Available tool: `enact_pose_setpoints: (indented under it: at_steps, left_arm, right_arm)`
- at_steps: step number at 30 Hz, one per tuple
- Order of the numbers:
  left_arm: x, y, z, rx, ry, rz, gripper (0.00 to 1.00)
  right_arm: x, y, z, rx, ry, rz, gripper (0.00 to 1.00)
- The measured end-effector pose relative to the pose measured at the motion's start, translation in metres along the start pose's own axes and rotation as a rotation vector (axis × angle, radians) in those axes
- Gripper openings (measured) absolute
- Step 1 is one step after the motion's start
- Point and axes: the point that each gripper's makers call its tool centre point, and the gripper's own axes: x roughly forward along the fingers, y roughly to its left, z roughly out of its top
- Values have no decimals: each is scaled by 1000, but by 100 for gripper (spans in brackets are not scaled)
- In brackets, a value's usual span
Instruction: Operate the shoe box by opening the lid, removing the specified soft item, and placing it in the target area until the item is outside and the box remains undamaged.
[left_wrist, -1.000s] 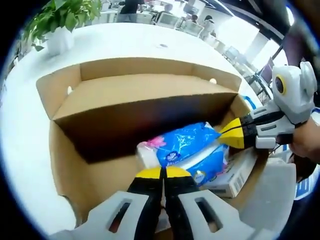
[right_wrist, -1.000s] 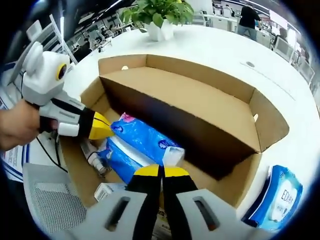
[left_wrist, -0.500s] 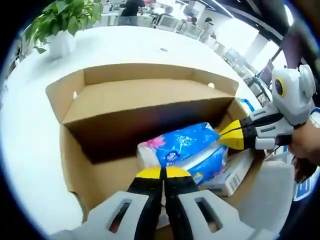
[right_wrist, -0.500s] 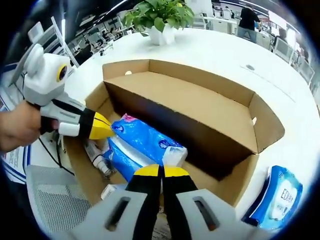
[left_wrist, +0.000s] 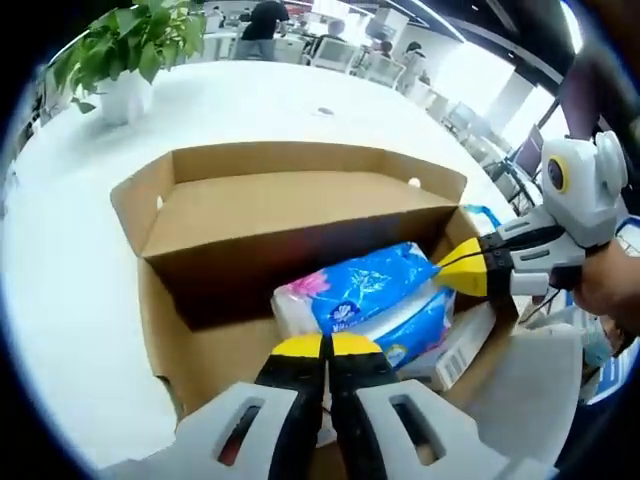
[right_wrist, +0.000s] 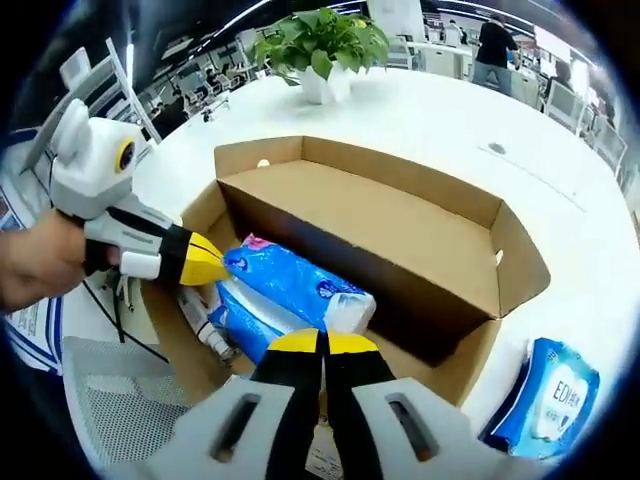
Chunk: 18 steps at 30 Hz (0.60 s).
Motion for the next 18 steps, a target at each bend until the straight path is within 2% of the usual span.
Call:
enact_pose_setpoints:
  at_steps: [6, 18]
  left_arm:
    - [-11, -4, 11, 14, -24, -1, 0]
    - [-24, -19, 21, 27, -45, -27, 0]
  right_arm:
    - [-10, 2, 9, 0, -26, 2, 0]
    - [-31, 3, 19, 6, -63, -7, 0]
